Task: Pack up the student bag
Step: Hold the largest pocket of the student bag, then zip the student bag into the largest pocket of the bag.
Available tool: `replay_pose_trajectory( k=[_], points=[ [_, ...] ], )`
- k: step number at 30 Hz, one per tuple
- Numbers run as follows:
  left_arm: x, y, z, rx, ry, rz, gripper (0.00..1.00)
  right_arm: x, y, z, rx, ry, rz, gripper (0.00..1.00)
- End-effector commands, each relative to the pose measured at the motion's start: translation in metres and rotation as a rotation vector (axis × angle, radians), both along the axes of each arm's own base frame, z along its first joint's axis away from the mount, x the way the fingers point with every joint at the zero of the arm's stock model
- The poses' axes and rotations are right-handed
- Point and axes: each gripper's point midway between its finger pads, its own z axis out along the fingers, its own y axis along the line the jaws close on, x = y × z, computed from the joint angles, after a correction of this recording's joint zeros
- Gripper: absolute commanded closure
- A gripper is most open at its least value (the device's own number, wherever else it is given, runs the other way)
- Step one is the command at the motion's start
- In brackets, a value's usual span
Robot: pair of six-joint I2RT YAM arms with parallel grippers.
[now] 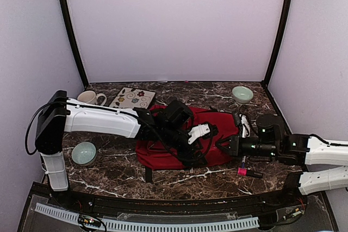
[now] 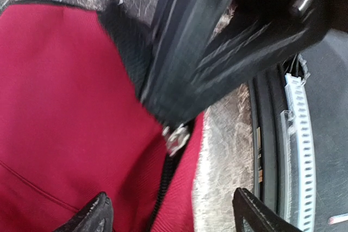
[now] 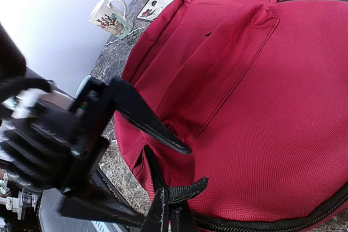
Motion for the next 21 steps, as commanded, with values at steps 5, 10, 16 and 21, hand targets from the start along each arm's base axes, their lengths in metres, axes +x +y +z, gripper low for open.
replay_pose_trajectory(
  k=[5, 10, 16, 21],
  points=[
    [0.000, -0.005, -0.008, -0.002, -0.012, -0.009, 0.67, 0.005, -0.010, 0.040, 0.122, -0.059, -0.068, 1.00],
    [-0.001, -0.011, -0.005, 0.012, -0.004, -0.041, 1.00, 0.004, -0.020, 0.035, 0.124, -0.060, -0.099, 1.00],
    [-0.003, -0.005, 0.011, 0.001, -0.017, -0.040, 1.00, 0.008, -0.025, 0.029, 0.112, -0.067, -0.133, 1.00],
    [-0.006, 0.006, 0.021, 0.011, -0.026, -0.031, 1.00, 0.012, -0.025, 0.025, 0.101, -0.069, -0.152, 1.00]
  ],
)
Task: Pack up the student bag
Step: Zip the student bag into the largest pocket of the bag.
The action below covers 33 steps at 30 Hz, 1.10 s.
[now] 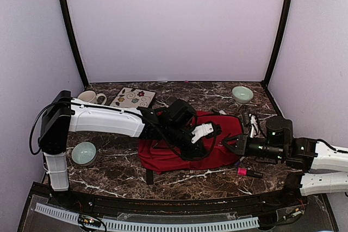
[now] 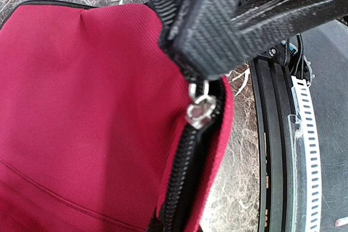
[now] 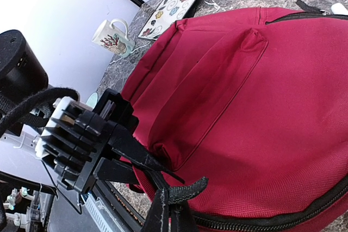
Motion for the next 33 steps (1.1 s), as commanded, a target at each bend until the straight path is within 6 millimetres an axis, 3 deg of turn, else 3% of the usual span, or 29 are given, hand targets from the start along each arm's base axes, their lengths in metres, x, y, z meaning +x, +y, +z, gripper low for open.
replay_pose_trajectory(
  k=[1, 10, 20, 23, 29, 33],
  points=[
    [-0.010, 0.019, 0.028, 0.013, -0.010, -0.006, 1.00, 0.014, -0.002, 0.010, 0.037, -0.046, -0.070, 1.00],
    [-0.014, 0.047, 0.040, 0.046, -0.056, 0.009, 1.00, 0.022, -0.007, 0.005, -0.016, -0.063, -0.106, 1.00],
    [-0.007, 0.088, 0.035, 0.115, -0.102, 0.088, 1.00, 0.019, -0.022, -0.016, -0.081, -0.060, -0.133, 1.00],
    [-0.005, 0.097, 0.044, 0.076, -0.117, 0.118, 1.00, 0.017, -0.023, -0.012, -0.053, -0.092, -0.122, 1.00],
    [-0.004, 0.113, 0.051, 0.054, -0.121, 0.196, 1.00, 0.013, -0.010, -0.006, -0.012, -0.115, -0.054, 1.00],
    [0.000, 0.124, 0.053, 0.028, -0.104, 0.300, 0.99, 0.007, 0.012, -0.005, -0.002, -0.123, 0.058, 1.00]
  ],
)
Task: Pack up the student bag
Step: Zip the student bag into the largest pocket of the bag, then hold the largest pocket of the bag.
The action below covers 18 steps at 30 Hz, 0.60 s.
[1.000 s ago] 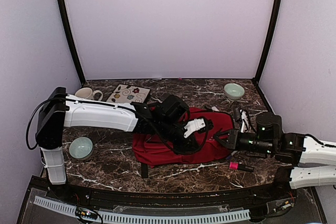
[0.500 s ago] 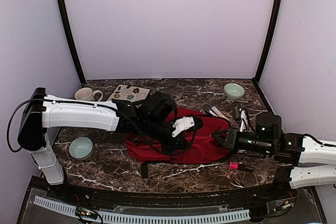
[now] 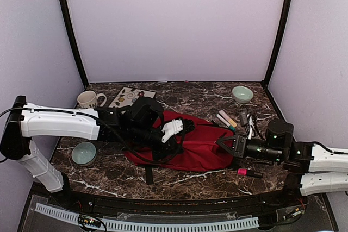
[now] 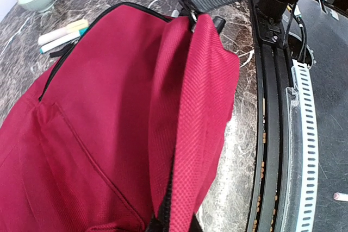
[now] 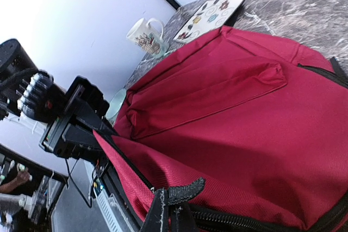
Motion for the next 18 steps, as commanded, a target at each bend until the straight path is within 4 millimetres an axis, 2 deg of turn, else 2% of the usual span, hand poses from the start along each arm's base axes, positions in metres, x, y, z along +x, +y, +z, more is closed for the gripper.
replay_pose_trajectory(
  k=[1, 3, 6, 9, 10, 11, 14, 18],
  points=[
    [0.007, 0.038, 0.014, -0.017, 0.033, 0.168, 0.94, 0.011, 0.004, -0.014, -0.067, -0.029, 0.004, 1.00],
    [0.005, 0.043, 0.021, -0.070, 0.041, 0.198, 0.80, 0.007, 0.018, -0.007, -0.040, -0.038, 0.071, 1.00],
    [0.013, 0.057, 0.041, -0.139, 0.014, 0.300, 0.52, 0.002, 0.041, 0.004, -0.018, -0.052, 0.175, 1.00],
    [0.024, 0.079, 0.063, -0.190, -0.037, 0.422, 0.27, 0.001, 0.060, 0.001, -0.054, -0.046, 0.263, 1.00],
    [0.031, 0.088, 0.067, -0.206, -0.037, 0.490, 0.08, 0.000, 0.065, -0.002, -0.067, -0.040, 0.283, 1.00],
    [0.036, 0.096, 0.072, -0.226, -0.033, 0.557, 0.02, 0.001, 0.069, -0.003, -0.078, -0.033, 0.301, 1.00],
    [0.038, 0.108, 0.077, -0.290, -0.007, 0.622, 0.01, 0.001, 0.078, -0.003, -0.095, -0.023, 0.340, 1.00],
    [0.018, 0.089, 0.077, -0.302, 0.091, 0.491, 0.02, 0.002, 0.080, 0.001, -0.106, -0.037, 0.345, 1.00]
  ],
)
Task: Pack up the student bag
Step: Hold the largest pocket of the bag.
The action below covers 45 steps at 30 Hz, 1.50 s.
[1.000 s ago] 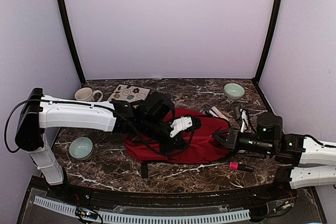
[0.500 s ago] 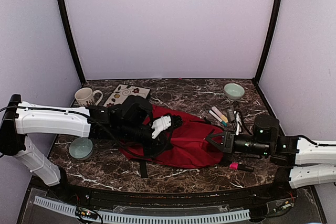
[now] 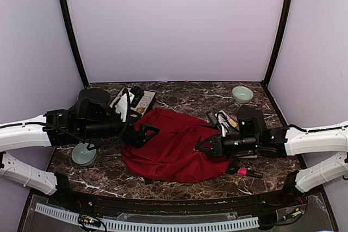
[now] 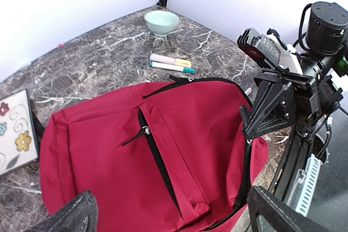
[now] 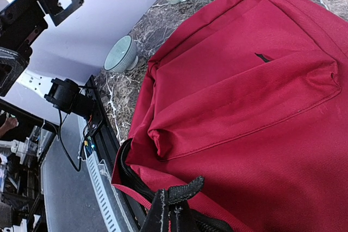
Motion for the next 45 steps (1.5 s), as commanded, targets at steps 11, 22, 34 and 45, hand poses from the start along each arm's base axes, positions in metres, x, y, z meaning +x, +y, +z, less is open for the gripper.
replay_pose_trajectory(
  k=[11, 22, 34, 45],
  points=[
    [-0.053, -0.049, -0.053, -0.058, 0.255, -0.248, 0.04, 0.004, -0.007, 0.022, 0.051, -0.061, -0.031, 1.00],
    [-0.046, -0.108, -0.073, 0.003, 0.275, -0.373, 0.16, 0.008, -0.007, 0.025, 0.050, -0.059, -0.051, 1.00],
    [-0.065, -0.124, -0.106, 0.115, 0.304, -0.451, 0.49, 0.007, -0.015, 0.029, 0.070, -0.029, -0.094, 1.00],
    [-0.073, -0.110, -0.113, 0.217, 0.266, -0.438, 1.00, 0.004, -0.024, 0.021, 0.011, -0.019, -0.106, 1.00]
  ],
)
